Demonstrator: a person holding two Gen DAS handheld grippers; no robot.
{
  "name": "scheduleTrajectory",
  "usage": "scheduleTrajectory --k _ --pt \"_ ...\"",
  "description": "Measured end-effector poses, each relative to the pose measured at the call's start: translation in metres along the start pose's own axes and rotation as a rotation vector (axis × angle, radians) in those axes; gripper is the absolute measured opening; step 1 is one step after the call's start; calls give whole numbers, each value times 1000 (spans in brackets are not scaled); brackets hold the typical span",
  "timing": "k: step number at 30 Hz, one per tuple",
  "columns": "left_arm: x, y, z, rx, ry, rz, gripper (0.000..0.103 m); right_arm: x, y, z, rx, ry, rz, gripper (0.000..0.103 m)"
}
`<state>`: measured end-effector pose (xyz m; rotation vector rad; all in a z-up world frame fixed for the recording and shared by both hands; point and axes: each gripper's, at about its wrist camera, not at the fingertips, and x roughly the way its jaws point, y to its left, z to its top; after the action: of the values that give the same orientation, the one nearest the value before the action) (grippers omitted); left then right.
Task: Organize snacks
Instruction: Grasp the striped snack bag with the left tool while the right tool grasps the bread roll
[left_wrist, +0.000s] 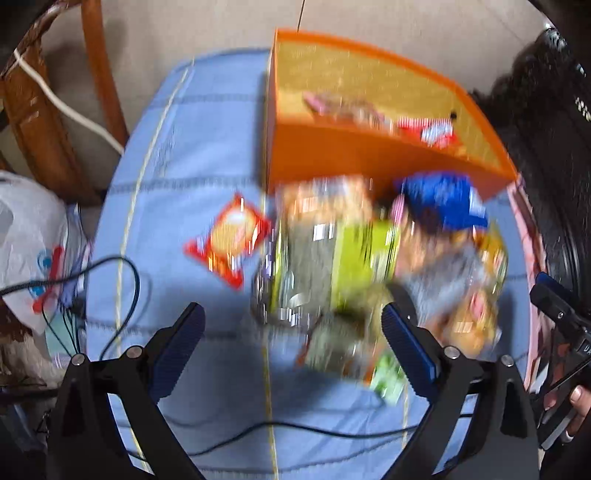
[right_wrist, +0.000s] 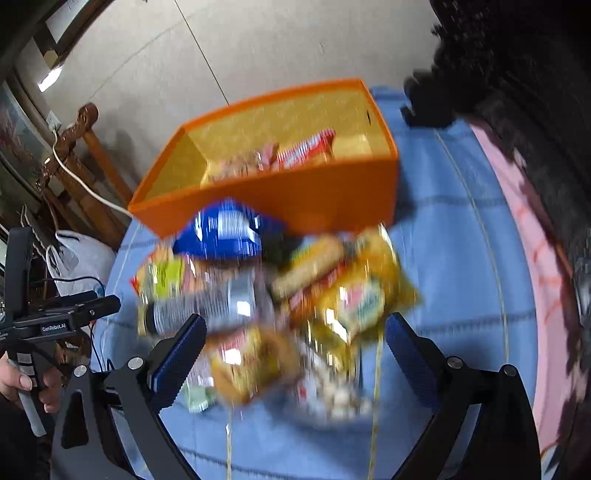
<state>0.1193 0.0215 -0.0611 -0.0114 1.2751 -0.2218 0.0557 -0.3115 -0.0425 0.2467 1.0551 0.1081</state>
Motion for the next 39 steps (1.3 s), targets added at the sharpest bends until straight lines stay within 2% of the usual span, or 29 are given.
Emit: scheduleTrajectory --k 5,9,16,21,22,23,24,25,31,34,37,38,39 --pt "9 -7 -35 35 45 5 94 9 3 -34 26 66 1 98" --pt "12 -10 -53 43 68 -3 94 13 21 -46 -20 73 -4 98" --pt "7 -6 -58 45 66 16 94 38 51 -38 -125 93 -53 98" --pt "6 3 -60 21 73 31 94 81 56 -28 -148 170 -137 100" --pt "5 4 -61 20 72 34 94 82 54 -27 -135 171 -122 99" --pt "4 5 -62 21 69 36 94 79 50 -26 -116 150 -98 86" --pt "4 5 -62 21 67 38 94 75 47 -24 -103 135 -81 79" --pt "4 6 -63 18 65 38 94 69 46 -23 -107 133 -68 67" --pt "10 -9 -62 35 58 13 94 19 28 -30 -101 83 -8 62" --pt "17 -27 -59 71 41 5 94 4 16 -41 -94 83 0 62" --pt "31 -37 -51 57 56 -23 94 0 7 -50 -69 95 6 62" --pt "35 -38 -49 51 63 -29 91 -2 4 -53 -59 99 6 62" --pt "42 -38 -46 45 76 -37 71 -4 -2 -56 -54 99 8 62"
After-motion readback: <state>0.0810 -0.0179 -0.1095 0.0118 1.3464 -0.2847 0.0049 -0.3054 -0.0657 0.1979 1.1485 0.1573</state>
